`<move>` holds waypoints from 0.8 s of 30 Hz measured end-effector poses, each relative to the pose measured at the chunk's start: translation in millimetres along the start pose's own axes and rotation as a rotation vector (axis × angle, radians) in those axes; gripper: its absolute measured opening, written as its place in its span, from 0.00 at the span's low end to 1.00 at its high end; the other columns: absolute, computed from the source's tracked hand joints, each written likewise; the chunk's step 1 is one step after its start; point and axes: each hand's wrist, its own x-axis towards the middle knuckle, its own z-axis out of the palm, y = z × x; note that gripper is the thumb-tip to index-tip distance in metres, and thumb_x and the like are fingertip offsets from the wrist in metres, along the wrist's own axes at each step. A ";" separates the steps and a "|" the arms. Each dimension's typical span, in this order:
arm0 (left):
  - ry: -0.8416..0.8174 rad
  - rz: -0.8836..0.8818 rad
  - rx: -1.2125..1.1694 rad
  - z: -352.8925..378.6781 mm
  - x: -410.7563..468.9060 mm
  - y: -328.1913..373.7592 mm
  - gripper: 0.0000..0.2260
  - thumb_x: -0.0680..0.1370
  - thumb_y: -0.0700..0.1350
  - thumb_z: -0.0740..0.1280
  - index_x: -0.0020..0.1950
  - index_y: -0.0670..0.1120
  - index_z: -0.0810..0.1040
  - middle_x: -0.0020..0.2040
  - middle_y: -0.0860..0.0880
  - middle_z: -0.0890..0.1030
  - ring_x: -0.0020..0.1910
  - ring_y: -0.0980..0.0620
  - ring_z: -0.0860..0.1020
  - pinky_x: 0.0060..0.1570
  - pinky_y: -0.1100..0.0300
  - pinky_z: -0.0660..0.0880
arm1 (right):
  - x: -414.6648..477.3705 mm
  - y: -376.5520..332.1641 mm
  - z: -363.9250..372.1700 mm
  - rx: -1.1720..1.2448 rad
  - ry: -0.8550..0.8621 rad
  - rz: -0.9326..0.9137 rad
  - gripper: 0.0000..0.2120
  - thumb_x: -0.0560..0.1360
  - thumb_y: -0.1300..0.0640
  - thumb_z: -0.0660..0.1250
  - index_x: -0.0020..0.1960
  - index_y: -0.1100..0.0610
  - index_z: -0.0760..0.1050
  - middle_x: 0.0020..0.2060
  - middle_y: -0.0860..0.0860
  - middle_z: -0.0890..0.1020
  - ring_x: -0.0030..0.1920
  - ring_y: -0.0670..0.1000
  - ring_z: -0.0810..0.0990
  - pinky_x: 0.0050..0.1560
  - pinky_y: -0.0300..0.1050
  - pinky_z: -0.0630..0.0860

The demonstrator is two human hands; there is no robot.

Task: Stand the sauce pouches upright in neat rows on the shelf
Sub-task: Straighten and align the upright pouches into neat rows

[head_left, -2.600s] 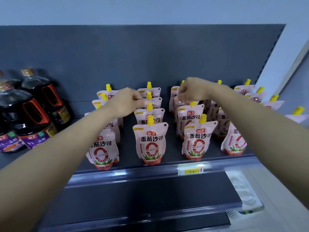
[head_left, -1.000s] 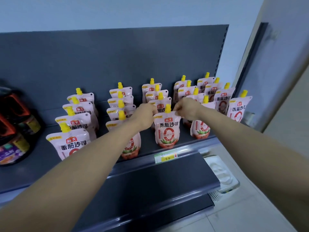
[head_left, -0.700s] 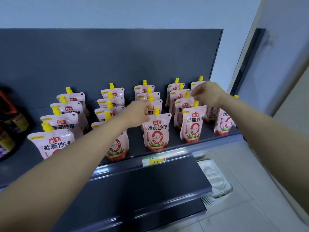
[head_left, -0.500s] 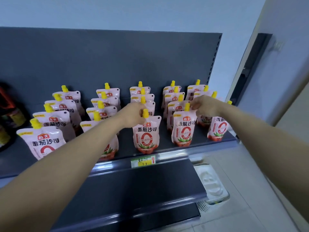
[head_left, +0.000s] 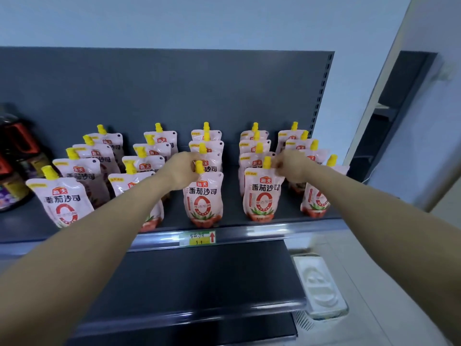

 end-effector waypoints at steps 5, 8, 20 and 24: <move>0.119 -0.032 0.002 1.4 -0.9 14.2 0.20 0.74 0.36 0.66 0.65 0.42 0.71 0.63 0.42 0.76 0.61 0.43 0.75 0.59 0.54 0.72 | 0.6 4.6 -1.7 0.020 -0.038 -0.013 0.13 0.76 0.66 0.60 0.58 0.63 0.77 0.53 0.58 0.82 0.55 0.58 0.79 0.53 0.47 0.74; 0.190 0.024 -0.017 2.1 2.1 28.6 0.19 0.74 0.36 0.67 0.65 0.42 0.71 0.64 0.43 0.75 0.62 0.45 0.74 0.57 0.57 0.70 | -1.8 7.4 -11.3 0.113 -0.046 -0.046 0.19 0.76 0.70 0.57 0.63 0.61 0.77 0.60 0.57 0.80 0.60 0.57 0.77 0.61 0.48 0.73; -0.040 0.077 -0.097 55.3 35.0 79.2 0.16 0.74 0.41 0.69 0.60 0.41 0.74 0.59 0.44 0.78 0.58 0.46 0.76 0.58 0.54 0.73 | 31.1 28.8 -31.7 0.116 0.005 -0.016 0.14 0.79 0.60 0.59 0.61 0.64 0.77 0.59 0.61 0.79 0.60 0.60 0.77 0.62 0.53 0.74; -0.043 0.062 -0.154 67.5 44.6 78.3 0.08 0.74 0.40 0.69 0.50 0.38 0.80 0.47 0.44 0.81 0.47 0.46 0.78 0.51 0.53 0.74 | 50.3 26.8 -22.3 0.021 -0.083 -0.067 0.13 0.79 0.57 0.59 0.45 0.62 0.79 0.45 0.57 0.80 0.51 0.60 0.77 0.50 0.49 0.75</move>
